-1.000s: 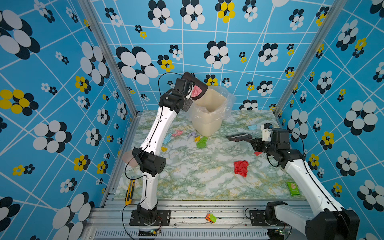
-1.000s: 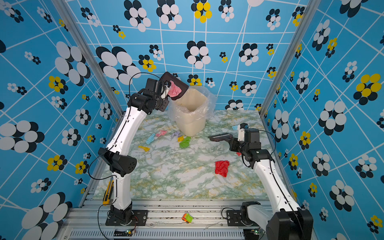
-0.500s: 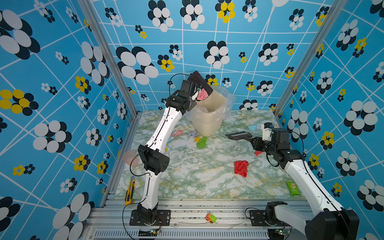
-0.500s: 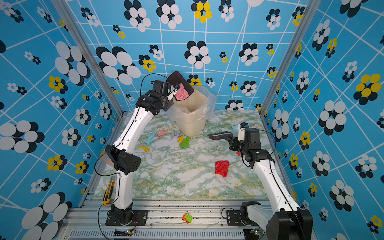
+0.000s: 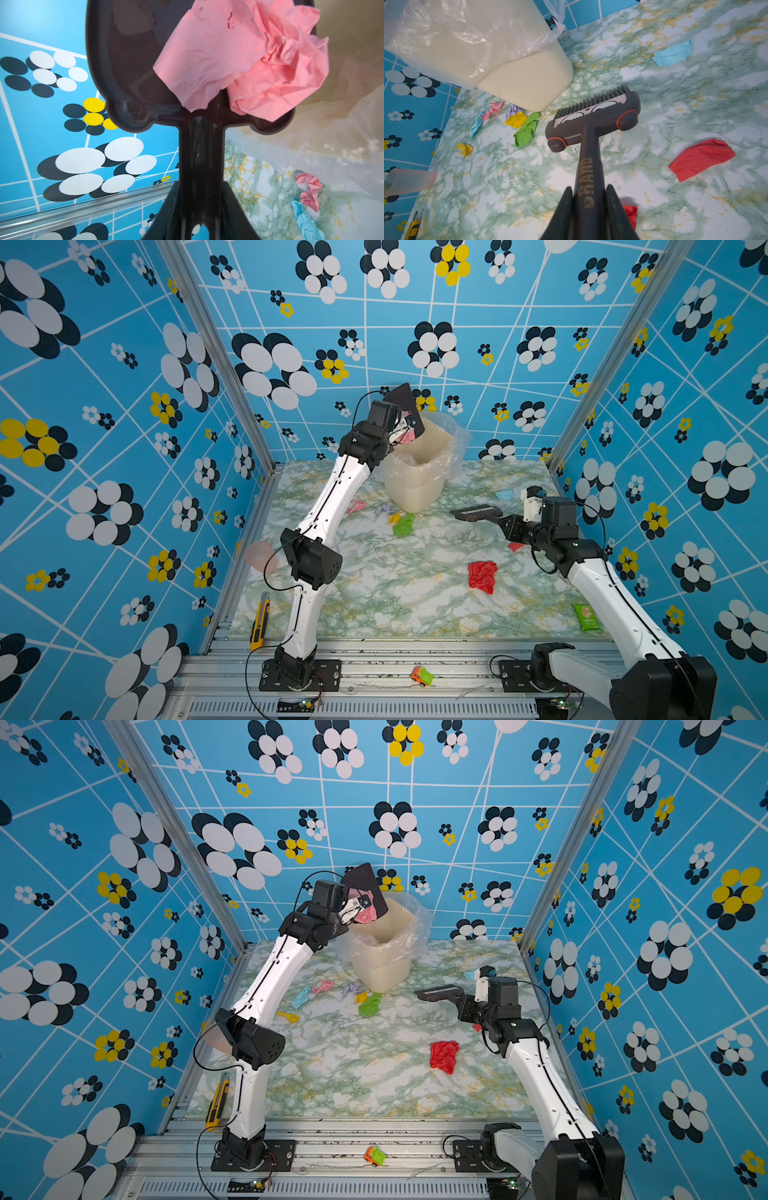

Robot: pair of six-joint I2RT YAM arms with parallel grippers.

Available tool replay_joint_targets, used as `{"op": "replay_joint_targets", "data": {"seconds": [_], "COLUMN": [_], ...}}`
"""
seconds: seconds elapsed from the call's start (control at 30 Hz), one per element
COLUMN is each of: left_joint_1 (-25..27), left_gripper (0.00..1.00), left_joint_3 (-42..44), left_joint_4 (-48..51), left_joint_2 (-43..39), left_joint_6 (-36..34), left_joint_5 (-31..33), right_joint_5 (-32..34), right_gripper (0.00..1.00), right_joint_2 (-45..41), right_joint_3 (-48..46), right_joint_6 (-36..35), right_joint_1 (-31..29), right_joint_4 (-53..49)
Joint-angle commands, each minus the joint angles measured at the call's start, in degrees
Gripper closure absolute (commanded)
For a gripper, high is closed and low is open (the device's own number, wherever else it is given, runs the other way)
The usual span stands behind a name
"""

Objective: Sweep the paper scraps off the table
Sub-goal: 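Tilt the dustpan over the bin with the left gripper to dump the pink scrap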

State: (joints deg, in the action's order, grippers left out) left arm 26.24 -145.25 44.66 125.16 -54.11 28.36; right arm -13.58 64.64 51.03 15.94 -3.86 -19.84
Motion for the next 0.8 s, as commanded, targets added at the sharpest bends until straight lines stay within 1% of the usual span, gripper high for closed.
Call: {"op": "replay_joint_targets", "data": {"seconds": [0.0,0.1,0.23,0.3,0.4,0.5,0.77], "left_joint_1": [0.38,0.78,1.25,1.48,1.64,1.71,1.88], "left_gripper": [1.00,1.00,1.00,1.00,1.00,1.00,1.00], "left_joint_3": [-1.59,-1.26,-1.27,-0.73,1.50,1.72,4.66], "left_joint_4": [-3.95,-5.17,-4.93,-4.77,-7.86,-8.90,-12.05], "left_joint_2": [0.32,0.39,-0.33,-0.70,-1.21,-1.20,-3.23], "left_joint_6": [-6.31,-10.36,-12.93,-15.28,-19.85,-22.08,-26.98], "left_joint_5": [3.37,4.41,3.32,2.83,4.56,6.12,7.65], "right_joint_5": [-1.18,-1.18,-1.27,-1.43,-1.62,-1.60,-1.88], "right_gripper": [1.00,1.00,1.00,1.00,1.00,1.00,1.00], "right_joint_2": [-0.56,-0.84,-1.19,-1.45,-2.07,-2.72,-4.18], "right_joint_3": [-1.14,-1.29,-1.50,-1.61,-1.97,-2.52,-3.98], "right_joint_6": [0.57,0.57,0.58,0.55,0.62,0.71,0.93], "right_joint_1": [0.08,0.08,0.08,0.08,0.12,0.10,0.08], "right_joint_4": [3.05,3.08,3.22,3.39,3.76,3.95,4.37]}}
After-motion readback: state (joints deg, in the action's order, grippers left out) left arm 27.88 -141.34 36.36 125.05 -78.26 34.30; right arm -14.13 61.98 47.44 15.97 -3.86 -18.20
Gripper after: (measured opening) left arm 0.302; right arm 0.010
